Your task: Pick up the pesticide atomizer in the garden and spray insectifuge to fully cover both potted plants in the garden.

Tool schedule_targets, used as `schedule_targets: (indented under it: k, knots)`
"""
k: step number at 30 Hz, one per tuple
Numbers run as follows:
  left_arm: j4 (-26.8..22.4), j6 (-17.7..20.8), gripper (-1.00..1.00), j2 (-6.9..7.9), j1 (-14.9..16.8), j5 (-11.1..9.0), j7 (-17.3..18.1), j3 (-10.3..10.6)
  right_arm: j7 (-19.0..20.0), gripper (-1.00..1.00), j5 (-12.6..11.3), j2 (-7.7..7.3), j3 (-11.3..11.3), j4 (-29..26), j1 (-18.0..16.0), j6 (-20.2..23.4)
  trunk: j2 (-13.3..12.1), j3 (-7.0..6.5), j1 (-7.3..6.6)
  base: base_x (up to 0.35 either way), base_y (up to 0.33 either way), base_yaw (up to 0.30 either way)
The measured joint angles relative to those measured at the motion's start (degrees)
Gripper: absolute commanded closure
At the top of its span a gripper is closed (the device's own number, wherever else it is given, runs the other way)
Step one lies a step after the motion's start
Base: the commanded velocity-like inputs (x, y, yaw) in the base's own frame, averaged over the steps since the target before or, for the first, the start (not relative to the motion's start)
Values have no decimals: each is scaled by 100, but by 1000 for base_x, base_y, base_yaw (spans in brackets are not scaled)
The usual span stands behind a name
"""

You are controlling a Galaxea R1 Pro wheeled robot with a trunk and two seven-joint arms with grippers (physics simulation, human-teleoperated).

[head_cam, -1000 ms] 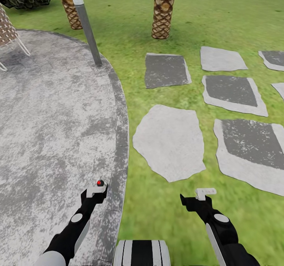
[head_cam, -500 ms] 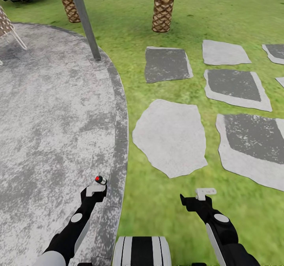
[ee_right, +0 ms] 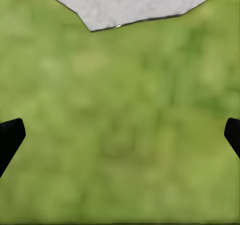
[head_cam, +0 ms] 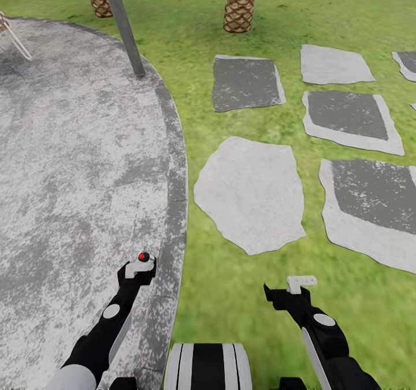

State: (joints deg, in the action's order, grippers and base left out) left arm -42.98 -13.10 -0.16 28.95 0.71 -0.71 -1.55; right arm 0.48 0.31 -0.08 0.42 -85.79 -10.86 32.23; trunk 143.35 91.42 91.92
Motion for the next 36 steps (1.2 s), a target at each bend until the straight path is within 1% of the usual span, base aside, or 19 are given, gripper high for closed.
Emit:
schedule_targets:
  k: [4,8,19,24,29,36]
  knots:
    - [-83,0,-100,0,-5,0,0,-12,0,-100,0,0,0,-1,1,0,5,99,10,0,0,0]
    - [-97,0,-100,0,-5,0,0,-4,0,-100,0,0,0,1,1,-1,6,103,10,0,0,0]
    - [-99,0,-100,0,-5,0,-4,-41,0,-100,0,0,0,-1,2,2,20,423,39,0,0,0]
    - [-100,0,-100,0,-5,0,-8,-43,0,-100,0,0,0,1,-1,-1,20,435,39,0,0,0]
    - [-99,0,-100,0,-5,0,-7,-43,0,-100,0,0,0,1,0,-1,27,582,52,0,0,0]
    - [-100,-2,-100,0,-5,0,-3,11,0,-100,0,0,0,0,-1,-1,27,594,50,50,0,0]
